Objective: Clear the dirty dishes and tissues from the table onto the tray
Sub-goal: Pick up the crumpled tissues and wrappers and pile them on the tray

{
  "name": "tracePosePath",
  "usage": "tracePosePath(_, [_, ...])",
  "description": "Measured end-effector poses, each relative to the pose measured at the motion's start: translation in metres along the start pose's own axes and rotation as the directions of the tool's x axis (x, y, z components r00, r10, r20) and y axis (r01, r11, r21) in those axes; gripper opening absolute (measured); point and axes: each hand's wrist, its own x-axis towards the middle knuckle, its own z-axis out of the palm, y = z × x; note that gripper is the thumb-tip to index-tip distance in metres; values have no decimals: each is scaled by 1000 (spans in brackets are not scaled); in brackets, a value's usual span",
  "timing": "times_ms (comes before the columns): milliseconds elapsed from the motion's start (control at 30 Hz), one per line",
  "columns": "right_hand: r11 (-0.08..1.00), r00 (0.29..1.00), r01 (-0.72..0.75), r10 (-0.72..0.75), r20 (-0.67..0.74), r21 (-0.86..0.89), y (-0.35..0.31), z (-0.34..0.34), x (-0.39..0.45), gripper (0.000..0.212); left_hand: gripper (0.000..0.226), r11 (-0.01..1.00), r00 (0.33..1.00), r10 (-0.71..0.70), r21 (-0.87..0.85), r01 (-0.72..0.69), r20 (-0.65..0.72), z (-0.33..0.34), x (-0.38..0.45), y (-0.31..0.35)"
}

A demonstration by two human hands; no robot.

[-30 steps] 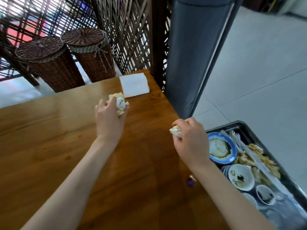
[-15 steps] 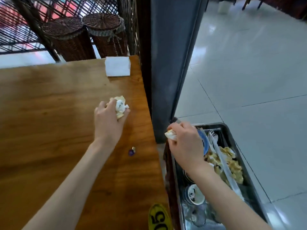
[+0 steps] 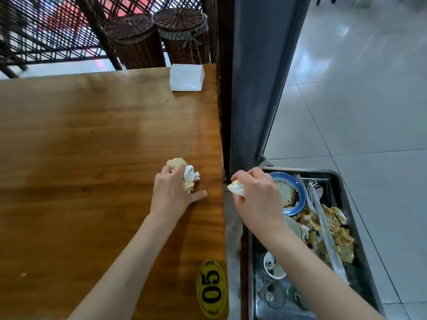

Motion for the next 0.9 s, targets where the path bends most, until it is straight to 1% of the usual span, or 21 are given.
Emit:
tracePosePath(67, [1000,1000,-7,7,-7,6,3,1,1,18,77,1000,1000,-10,-26,11,28,0,3,-1])
tracePosePath(233, [1000,1000,-14,14,-8,7,3,6,-3,21,57,997,995,63,-55,-59,73,-6,7,-8])
tracePosePath(367, [1000,1000,-18,18,-14,6,3,8,-5,21,47,991,992,118,-62,-115,52,-7,3,-7])
tracePosePath(500, [1000,1000,-19,19,-2,-24,4,3,-8,20,43,983,988,152,-105,-153,-14,-10,-3,0])
tracePosePath(600, [999,1000,-10,9,-25,-49,13,-5,-10,17,45,966,976,208,-142,-216,-65,-15,-4,19])
tracePosePath(733, [995,996,-68,63,-61,-79,41,-14,-17,18,41,933,953,290,-196,-303,-91,-14,-3,59])
tracePosePath(900, [976,986,-168,168,-17,-137,100,-24,-32,19,38,919,944,317,-218,-330,-90,6,-7,108])
